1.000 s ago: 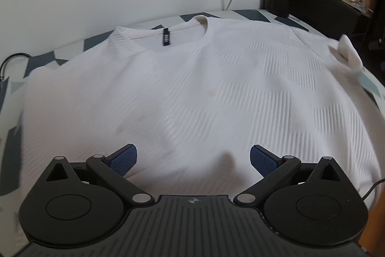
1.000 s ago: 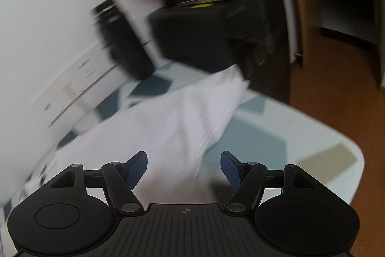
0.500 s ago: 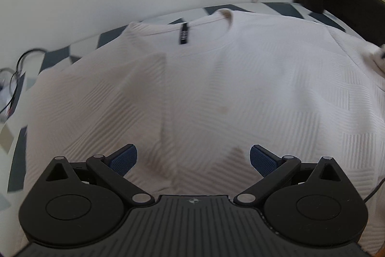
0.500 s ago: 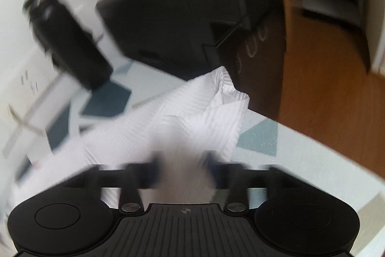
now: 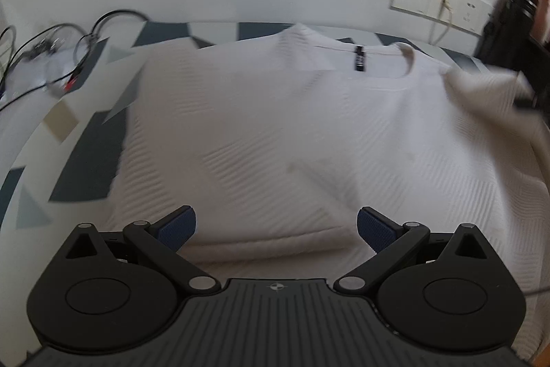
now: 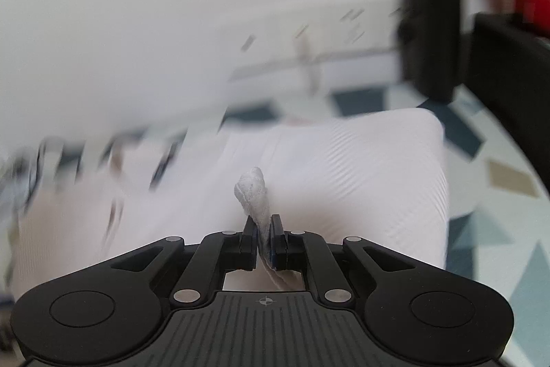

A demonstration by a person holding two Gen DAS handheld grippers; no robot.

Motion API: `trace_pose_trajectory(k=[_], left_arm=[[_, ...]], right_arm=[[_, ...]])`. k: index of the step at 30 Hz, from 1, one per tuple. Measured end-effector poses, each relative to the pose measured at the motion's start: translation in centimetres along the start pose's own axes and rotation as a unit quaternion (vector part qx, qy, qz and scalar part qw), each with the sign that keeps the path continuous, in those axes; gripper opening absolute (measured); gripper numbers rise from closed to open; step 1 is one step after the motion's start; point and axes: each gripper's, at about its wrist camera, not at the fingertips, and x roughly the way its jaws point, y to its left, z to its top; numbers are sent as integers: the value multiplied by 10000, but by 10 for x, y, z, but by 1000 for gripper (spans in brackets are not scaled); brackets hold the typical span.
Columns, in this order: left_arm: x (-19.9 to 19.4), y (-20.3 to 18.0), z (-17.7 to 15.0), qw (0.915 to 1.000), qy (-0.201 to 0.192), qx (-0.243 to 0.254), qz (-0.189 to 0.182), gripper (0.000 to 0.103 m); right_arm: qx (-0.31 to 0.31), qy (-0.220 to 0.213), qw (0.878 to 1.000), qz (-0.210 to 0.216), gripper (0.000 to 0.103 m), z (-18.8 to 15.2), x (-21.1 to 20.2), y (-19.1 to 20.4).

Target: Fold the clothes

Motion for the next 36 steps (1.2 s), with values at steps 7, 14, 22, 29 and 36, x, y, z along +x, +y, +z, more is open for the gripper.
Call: trace_pose_trajectory(k=[7,14,22,29,36], left_arm=[[-1,5,-9,10000,67,-3,-53,102],[8,-3,-9,9998,159,39,-141,102],[15,-20,16,9964,219,-268,-774,102],[60,-92,90,9826,203,228,-1830,102],[138,-182,128,9665,368,806,-2410,102]], right_arm=[[-44,-64,9996,263,6,-13,-18,-8],[-563,466,9958,552,6,-40,-34,-14],[-518,748,9944,544,41,-47,-29,-20],[-146,95,9998,59,50,-48,-72,-59],[513,-36,9966,-648,51,-76,-71,-111]])
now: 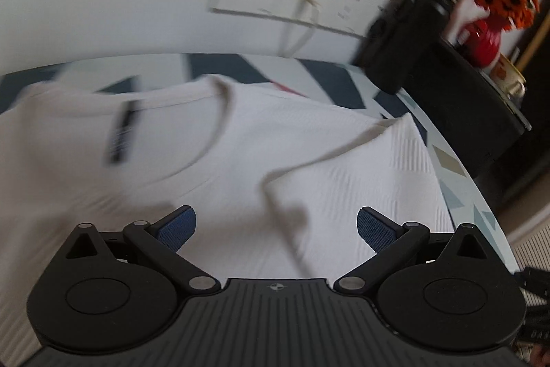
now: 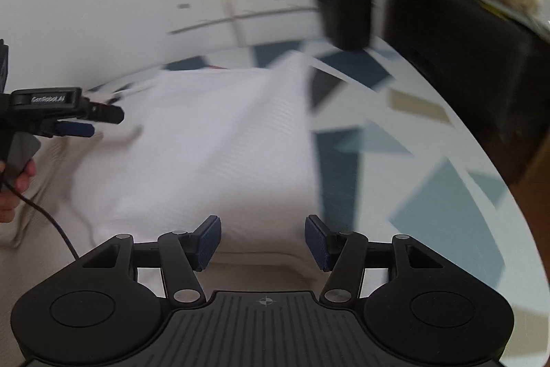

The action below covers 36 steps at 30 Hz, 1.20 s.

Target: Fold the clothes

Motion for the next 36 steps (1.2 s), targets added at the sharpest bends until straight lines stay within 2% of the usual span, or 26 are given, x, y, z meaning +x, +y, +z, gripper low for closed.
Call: trace_pose_trajectory(k=[4,5,6,7,8,11,16,20,27,28,30,31,32,33,35,36], left_arm=[[30,-13,11,9996,69,242,-88,101],[34,-15,11,9996,54,249,-103,90],[38,-17,12,9996,40,256,-119,76],[39,-19,13,9996,81,248,-93,36],[39,-21,15,9996,157,231,-43,8],[26,-25,15,9997,38,212,-61,8],[7,-8,21,9995,-73,-11,293,8],[16,2,10,9986,109,-65,515,9],[21,-3,4,9972,44,117,736,14],[20,-4,4,9968,68,181,779,20],[14,-7,4,9944,114,342,997,62],[4,-9,1,9923,-6,438,1156,87],[-8,-11,-3,9896,-193,543,1317,91],[-21,-13,-7,9873,-365,628,1414,91],[-47,-12,-23,9842,-500,679,1556,94],[-59,-11,-34,9828,-504,684,1641,94]], right_arm=[[375,-62,9992,-102,52,-4,4,-22],[418,-74,9990,-132,53,-5,4,-26],[430,-75,9989,-143,53,-5,5,-28],[432,-72,9989,-147,53,-6,5,-29],[424,-65,9990,-134,53,-7,5,-30],[350,-25,9993,-86,52,-7,7,-29],[-23,132,9999,16,52,-6,15,-19],[-314,273,9991,-42,52,-6,24,-11],[-504,368,9980,-85,54,-2,27,-5],[-481,367,9981,-94,56,-2,26,-5],[-345,284,9989,-118,68,-1,24,-7],[-258,130,9994,-179,74,0,20,-7],[-169,-52,9995,-260,87,0,16,-8],[-79,-234,9991,-341,99,1,12,-8],[70,-592,9973,-428,102,1,5,-9],[116,-688,9971,-317,102,2,3,-10]])
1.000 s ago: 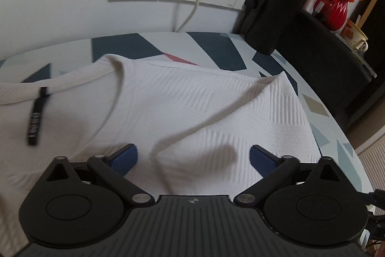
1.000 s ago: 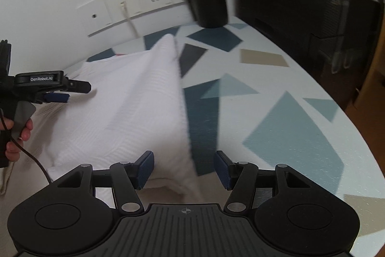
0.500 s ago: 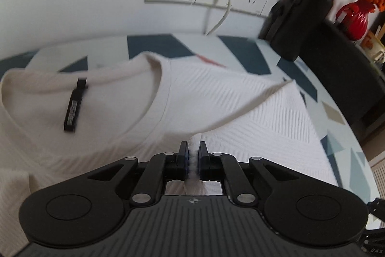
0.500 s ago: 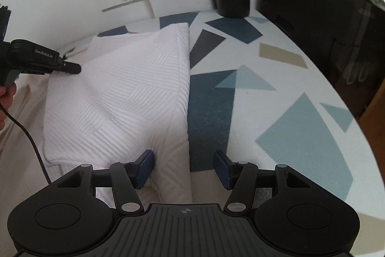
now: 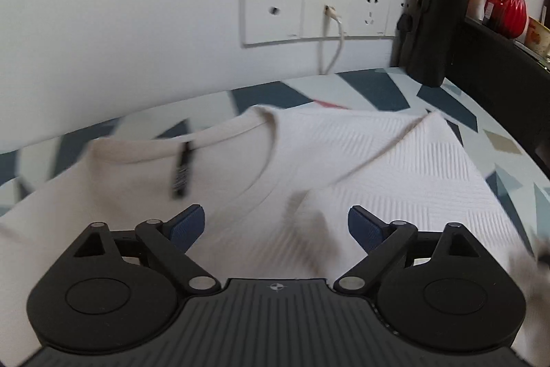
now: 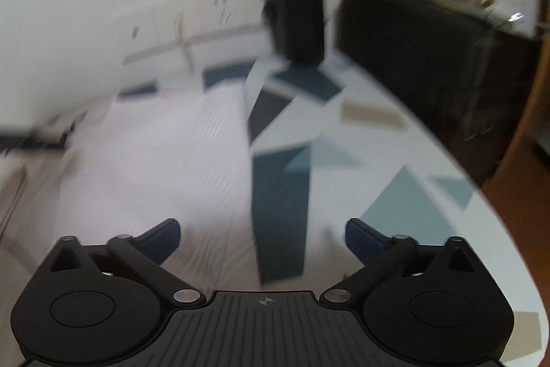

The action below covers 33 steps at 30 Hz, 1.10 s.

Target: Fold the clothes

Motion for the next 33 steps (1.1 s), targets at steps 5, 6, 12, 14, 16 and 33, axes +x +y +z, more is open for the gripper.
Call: trace_pose_trajectory(k=[5,6,12,14,16,33], left_arm=[[-69,24,-69,9959,143,217,869,98],[-83,30,-83,9940,204,248,1042,99],[-161,78,-158,9859,576,222,1555,100],[-182,95,-182,9846,605,257,1623,100],[-203,112,-207,9835,642,259,1673,100],[-256,167,-333,9878,1004,-766,910,100]], right_arm=[[24,72,9976,693,102,4,4,15],[-27,153,9962,858,102,2,4,21],[-199,495,9899,1312,102,-22,-21,67],[-154,481,9905,1279,102,-42,-39,80],[-103,501,9914,1205,102,-63,-55,93],[-235,551,9976,359,102,-123,-139,164]])
